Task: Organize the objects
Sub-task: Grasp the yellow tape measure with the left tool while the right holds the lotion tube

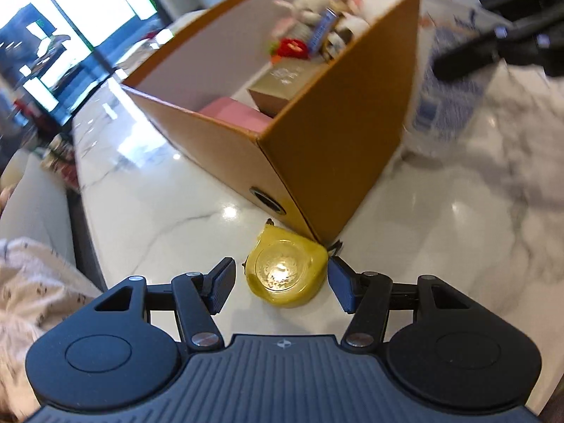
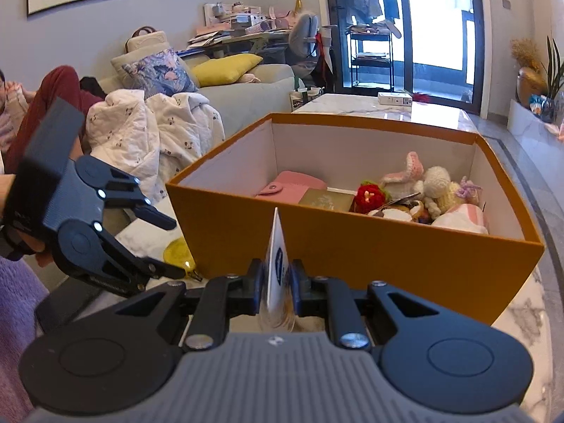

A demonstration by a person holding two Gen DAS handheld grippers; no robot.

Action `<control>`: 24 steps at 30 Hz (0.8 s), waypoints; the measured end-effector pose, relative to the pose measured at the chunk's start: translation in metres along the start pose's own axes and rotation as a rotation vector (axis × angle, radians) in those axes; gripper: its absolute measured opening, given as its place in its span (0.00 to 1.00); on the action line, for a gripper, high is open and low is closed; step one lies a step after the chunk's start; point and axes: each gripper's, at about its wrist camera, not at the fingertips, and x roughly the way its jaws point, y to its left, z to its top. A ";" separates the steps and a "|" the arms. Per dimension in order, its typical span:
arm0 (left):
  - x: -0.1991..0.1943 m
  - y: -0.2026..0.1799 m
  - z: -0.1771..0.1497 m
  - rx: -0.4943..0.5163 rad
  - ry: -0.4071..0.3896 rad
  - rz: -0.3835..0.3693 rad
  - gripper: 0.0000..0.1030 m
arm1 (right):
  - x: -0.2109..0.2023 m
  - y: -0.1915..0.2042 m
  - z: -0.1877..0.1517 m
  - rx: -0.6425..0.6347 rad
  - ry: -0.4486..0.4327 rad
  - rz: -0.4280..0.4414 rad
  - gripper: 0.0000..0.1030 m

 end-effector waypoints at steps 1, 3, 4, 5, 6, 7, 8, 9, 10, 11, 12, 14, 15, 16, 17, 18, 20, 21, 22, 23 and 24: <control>0.003 0.001 0.001 0.018 0.009 -0.011 0.66 | 0.001 0.000 0.000 0.003 0.000 0.001 0.17; 0.009 0.004 0.002 0.042 0.020 -0.039 0.66 | 0.002 0.000 -0.001 0.002 0.003 0.000 0.17; 0.012 0.006 0.003 0.044 0.021 -0.054 0.66 | 0.003 0.000 -0.001 0.001 0.006 -0.001 0.17; 0.013 0.008 0.004 0.044 0.019 -0.065 0.67 | 0.004 -0.001 -0.002 0.003 0.011 -0.003 0.17; 0.014 0.010 0.005 0.043 0.019 -0.079 0.67 | 0.005 -0.002 -0.002 0.005 0.015 -0.007 0.17; 0.015 0.012 0.006 0.047 0.017 -0.092 0.67 | 0.005 -0.002 -0.002 0.008 0.019 -0.014 0.17; 0.017 0.014 0.006 0.051 0.015 -0.102 0.67 | 0.005 -0.002 -0.003 0.010 0.024 -0.023 0.17; 0.018 0.016 0.006 0.046 0.016 -0.115 0.67 | 0.005 -0.003 -0.004 0.012 0.028 -0.030 0.17; 0.019 0.019 0.007 0.027 0.023 -0.131 0.67 | 0.006 -0.003 -0.004 0.016 0.031 -0.034 0.17; 0.020 0.022 0.007 0.004 0.027 -0.146 0.68 | 0.005 -0.004 -0.005 0.019 0.029 -0.035 0.17; 0.022 0.024 0.006 -0.016 0.025 -0.154 0.70 | 0.005 -0.004 -0.006 0.022 0.029 -0.036 0.17; 0.023 0.029 0.002 -0.080 0.014 -0.173 0.72 | 0.005 -0.003 -0.006 0.021 0.030 -0.039 0.17; 0.023 0.030 0.001 -0.105 0.006 -0.175 0.72 | 0.005 -0.003 -0.006 0.020 0.031 -0.042 0.17; 0.023 0.030 -0.001 -0.121 -0.002 -0.172 0.72 | 0.005 -0.003 -0.006 0.020 0.030 -0.045 0.17; 0.022 0.028 -0.002 -0.127 -0.005 -0.163 0.72 | 0.004 -0.002 -0.006 0.021 0.030 -0.046 0.17; 0.022 0.025 -0.003 -0.129 -0.003 -0.152 0.72 | 0.004 -0.002 -0.007 0.021 0.030 -0.047 0.18; 0.020 0.019 -0.003 -0.127 0.018 -0.131 0.72 | 0.002 -0.001 -0.007 0.018 0.030 -0.051 0.18; 0.018 0.017 -0.003 -0.138 0.036 -0.129 0.72 | 0.001 0.000 -0.008 0.015 0.029 -0.053 0.18; 0.016 0.016 -0.004 -0.149 0.048 -0.135 0.72 | 0.000 0.001 -0.008 0.013 0.025 -0.055 0.18; 0.014 0.015 -0.005 -0.163 0.054 -0.145 0.72 | -0.002 0.001 -0.008 0.012 0.020 -0.054 0.18; 0.012 0.014 -0.007 -0.178 0.058 -0.155 0.72 | -0.004 0.002 -0.009 0.012 0.016 -0.053 0.18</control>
